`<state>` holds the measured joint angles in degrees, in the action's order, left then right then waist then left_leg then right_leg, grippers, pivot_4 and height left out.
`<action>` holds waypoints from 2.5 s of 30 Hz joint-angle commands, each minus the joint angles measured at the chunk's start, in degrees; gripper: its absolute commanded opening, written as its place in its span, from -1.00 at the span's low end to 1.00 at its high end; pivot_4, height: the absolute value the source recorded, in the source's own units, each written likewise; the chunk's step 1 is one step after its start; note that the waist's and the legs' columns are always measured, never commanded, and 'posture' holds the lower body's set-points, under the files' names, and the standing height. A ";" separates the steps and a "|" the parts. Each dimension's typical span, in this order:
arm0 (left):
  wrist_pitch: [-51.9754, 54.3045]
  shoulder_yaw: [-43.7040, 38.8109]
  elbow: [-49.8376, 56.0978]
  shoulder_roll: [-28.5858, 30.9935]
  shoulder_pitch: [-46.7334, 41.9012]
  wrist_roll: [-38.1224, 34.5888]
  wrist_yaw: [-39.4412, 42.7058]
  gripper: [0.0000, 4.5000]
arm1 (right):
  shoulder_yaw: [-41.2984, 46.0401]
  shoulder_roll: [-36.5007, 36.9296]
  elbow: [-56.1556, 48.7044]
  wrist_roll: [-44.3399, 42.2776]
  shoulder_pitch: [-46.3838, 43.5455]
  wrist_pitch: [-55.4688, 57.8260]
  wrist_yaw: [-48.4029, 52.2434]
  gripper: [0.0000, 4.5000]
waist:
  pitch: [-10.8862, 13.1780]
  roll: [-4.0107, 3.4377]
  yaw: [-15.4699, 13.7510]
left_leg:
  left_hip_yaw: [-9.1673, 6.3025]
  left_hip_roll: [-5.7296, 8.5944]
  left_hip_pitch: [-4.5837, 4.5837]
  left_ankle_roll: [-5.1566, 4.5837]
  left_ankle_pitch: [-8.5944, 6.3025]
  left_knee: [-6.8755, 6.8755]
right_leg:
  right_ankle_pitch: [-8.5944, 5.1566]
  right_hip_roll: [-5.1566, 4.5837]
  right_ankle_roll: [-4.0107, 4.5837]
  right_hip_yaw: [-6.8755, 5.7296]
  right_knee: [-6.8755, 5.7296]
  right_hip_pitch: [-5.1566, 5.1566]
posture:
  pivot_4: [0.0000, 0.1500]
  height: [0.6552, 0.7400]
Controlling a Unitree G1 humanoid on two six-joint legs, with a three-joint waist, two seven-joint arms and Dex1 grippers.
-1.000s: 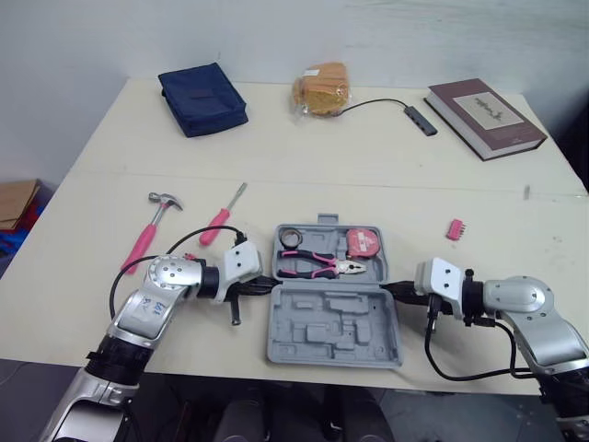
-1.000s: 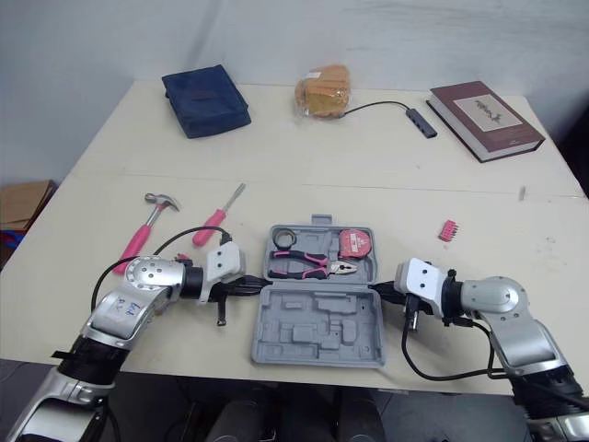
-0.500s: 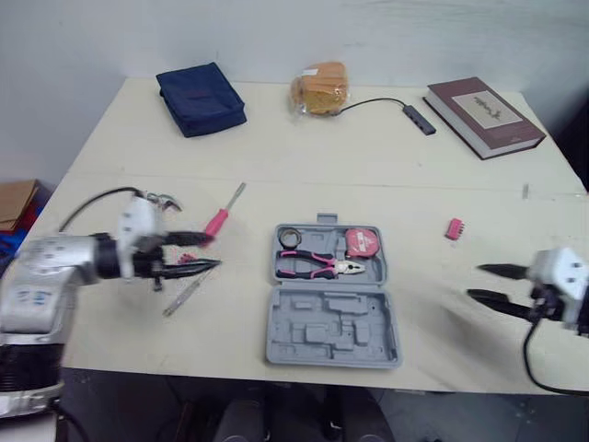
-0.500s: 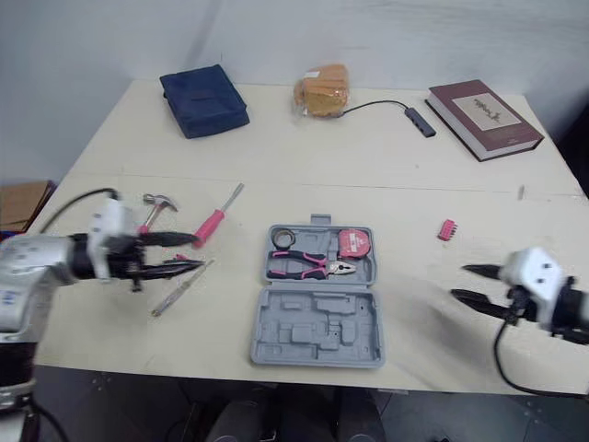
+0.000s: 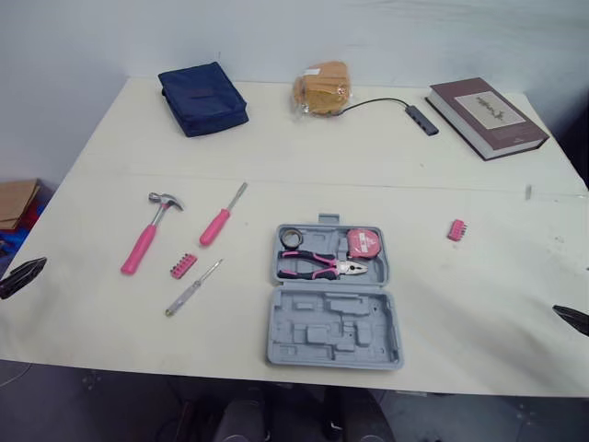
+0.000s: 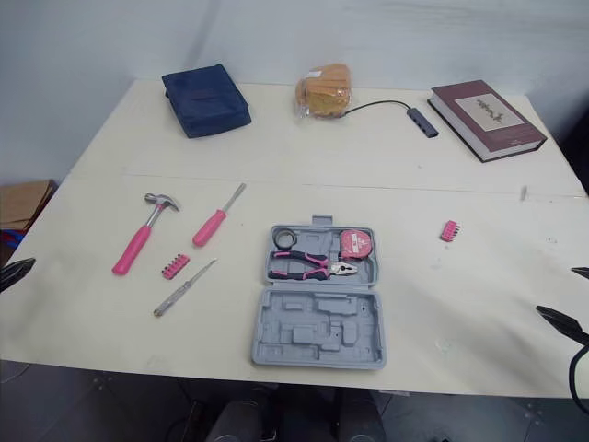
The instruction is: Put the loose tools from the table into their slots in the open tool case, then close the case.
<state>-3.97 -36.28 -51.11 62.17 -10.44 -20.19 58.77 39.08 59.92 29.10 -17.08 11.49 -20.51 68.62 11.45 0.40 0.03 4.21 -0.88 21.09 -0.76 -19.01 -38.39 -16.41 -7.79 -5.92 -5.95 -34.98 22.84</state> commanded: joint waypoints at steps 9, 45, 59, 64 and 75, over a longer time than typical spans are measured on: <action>-2.53 -1.01 2.73 -1.16 3.47 -3.34 7.29 0.99 | -2.92 -4.69 -14.31 -9.28 -0.89 8.50 -0.60 1.00 | -0.01 -0.01 1.12 | 0.21 -0.03 -0.03 0.07 0.26 0.23 | 0.02 0.06 0.06 0.07 -0.11 0.23 | 1.00 1.00; 58.86 21.43 86.65 -21.89 20.78 -6.01 -34.72 0.76 | -28.75 -19.55 -43.41 -19.03 -16.78 18.11 5.96 1.00 | -0.10 0.01 -0.12 | 0.38 -0.03 0.01 0.05 0.34 0.17 | 0.06 0.22 0.11 0.28 -0.25 0.42 | 1.00 1.00; 59.19 24.59 86.96 -20.67 14.43 -6.25 -33.95 -1.00 | -28.04 -19.27 -46.87 -20.51 -15.30 19.94 6.35 1.00 | -0.19 -0.07 -0.39 | 0.38 -0.01 0.01 0.04 0.34 0.17 | 0.06 0.20 0.11 0.29 -0.24 0.41 | 1.00 1.00; 45.52 25.55 89.41 -18.49 8.29 -9.19 -20.61 -1.00 | -24.72 -16.65 -45.24 -19.11 -12.16 17.39 8.93 1.00 | -0.20 0.00 -1.60 | 0.32 0.00 0.17 0.02 0.33 0.06 | 0.06 0.20 0.12 0.17 -0.19 0.44 | 1.00 1.00; 44.88 44.01 83.91 -9.33 -11.04 -6.32 -2.97 -1.00 | -19.92 -15.04 -34.80 -15.51 -9.54 10.78 10.74 1.00 | -0.20 -0.01 -1.38 | 0.49 0.08 0.04 -0.08 0.46 0.05 | 0.07 0.47 0.10 0.24 -0.32 0.41 | 1.00 1.00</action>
<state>39.72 4.17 32.61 52.36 -19.45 -27.86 54.31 17.54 44.15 -5.87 -32.74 1.75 -8.10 78.92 11.25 0.39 -1.34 4.71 -0.79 21.13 -0.85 -18.55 -38.34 -16.33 -7.32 -5.83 -5.70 -35.30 23.25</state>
